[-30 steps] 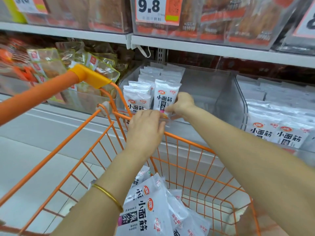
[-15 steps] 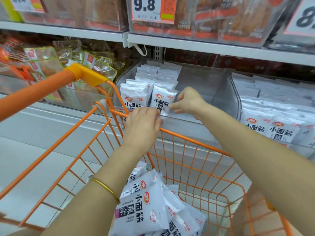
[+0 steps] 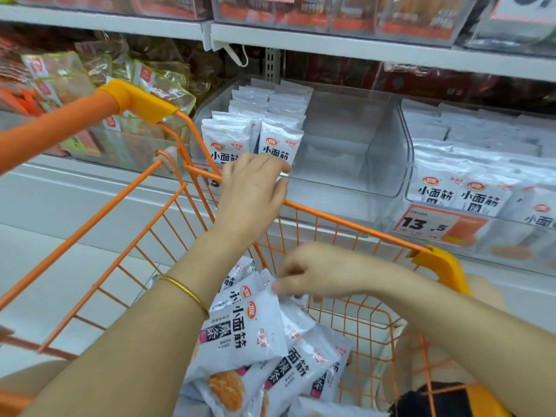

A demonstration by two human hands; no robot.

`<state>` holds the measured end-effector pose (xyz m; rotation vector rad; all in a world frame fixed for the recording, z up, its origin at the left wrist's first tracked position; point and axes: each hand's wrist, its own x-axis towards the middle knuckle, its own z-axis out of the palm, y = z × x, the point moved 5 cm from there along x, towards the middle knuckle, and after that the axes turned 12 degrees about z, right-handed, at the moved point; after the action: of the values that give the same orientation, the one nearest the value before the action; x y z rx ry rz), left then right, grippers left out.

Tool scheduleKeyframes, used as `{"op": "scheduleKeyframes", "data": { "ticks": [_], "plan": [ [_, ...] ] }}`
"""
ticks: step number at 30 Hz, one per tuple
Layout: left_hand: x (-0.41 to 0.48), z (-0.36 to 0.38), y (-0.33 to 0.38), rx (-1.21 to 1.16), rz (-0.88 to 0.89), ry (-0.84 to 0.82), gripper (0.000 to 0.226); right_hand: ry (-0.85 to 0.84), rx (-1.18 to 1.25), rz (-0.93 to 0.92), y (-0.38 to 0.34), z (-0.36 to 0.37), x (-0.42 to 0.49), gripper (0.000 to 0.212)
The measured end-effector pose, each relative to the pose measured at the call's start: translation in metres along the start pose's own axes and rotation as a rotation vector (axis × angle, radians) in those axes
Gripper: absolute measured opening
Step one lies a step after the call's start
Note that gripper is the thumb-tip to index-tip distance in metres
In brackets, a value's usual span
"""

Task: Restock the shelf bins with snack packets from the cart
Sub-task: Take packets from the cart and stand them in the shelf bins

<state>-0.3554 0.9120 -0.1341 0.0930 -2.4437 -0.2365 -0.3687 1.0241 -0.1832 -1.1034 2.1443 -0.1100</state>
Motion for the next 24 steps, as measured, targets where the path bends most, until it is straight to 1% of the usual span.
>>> {"op": "scheduleKeyframes", "data": {
  "ticks": [2, 3, 5, 7, 9, 11, 14, 16, 18, 19, 21, 23, 24],
  "plan": [
    [0.000, -0.001, 0.001, -0.004, 0.024, 0.013, 0.019, -0.132, 0.058, 0.014, 0.003, 0.017, 0.002, 0.032],
    [0.000, -0.002, 0.002, -0.002, 0.041, 0.022, 0.018, -0.157, 0.096, 0.009, 0.006, 0.022, 0.002, 0.030],
    [0.002, -0.004, 0.004, -0.017, 0.073, 0.051, 0.018, -0.126, 0.143, -0.006, 0.010, 0.018, 0.000, 0.031],
    [0.005, -0.006, 0.009, -0.068, 0.094, 0.080, 0.020, -0.046, 0.190, -0.006, 0.011, 0.002, -0.008, 0.027],
    [0.008, -0.007, 0.012, -0.159, 0.104, 0.090, 0.024, 0.037, 0.360, -0.024, 0.014, -0.019, -0.019, 0.017],
    [0.010, -0.005, 0.014, -0.281, 0.081, 0.054, 0.029, 0.131, 0.548, -0.049, 0.019, -0.044, -0.031, 0.015],
    [0.010, 0.002, 0.015, -0.557, -0.034, -0.032, 0.043, 0.303, 0.697, -0.048, 0.030, -0.078, -0.040, 0.012],
    [0.009, 0.005, 0.018, -0.745, -0.114, -0.080, 0.045, 0.408, 0.754, -0.047, 0.035, -0.093, -0.040, 0.010],
    [0.009, 0.007, 0.019, -0.806, -0.156, -0.095, 0.045, 0.483, 0.827, -0.051, 0.036, -0.102, -0.037, 0.009],
    [0.009, 0.007, 0.016, -0.831, -0.191, -0.076, 0.042, 0.491, 0.878, -0.050, 0.036, -0.103, -0.035, 0.008],
    [0.010, 0.004, 0.005, -0.889, -0.294, 0.020, 0.039, 0.416, 0.918, -0.034, 0.034, -0.099, -0.029, 0.016],
    [0.010, -0.001, -0.007, -0.906, -0.374, 0.134, 0.045, 0.289, 0.808, -0.015, 0.028, -0.091, -0.023, 0.022],
    [0.011, -0.003, -0.010, -0.900, -0.392, 0.179, 0.046, 0.251, 0.764, -0.015, 0.025, -0.089, -0.019, 0.021]
  ]
}}
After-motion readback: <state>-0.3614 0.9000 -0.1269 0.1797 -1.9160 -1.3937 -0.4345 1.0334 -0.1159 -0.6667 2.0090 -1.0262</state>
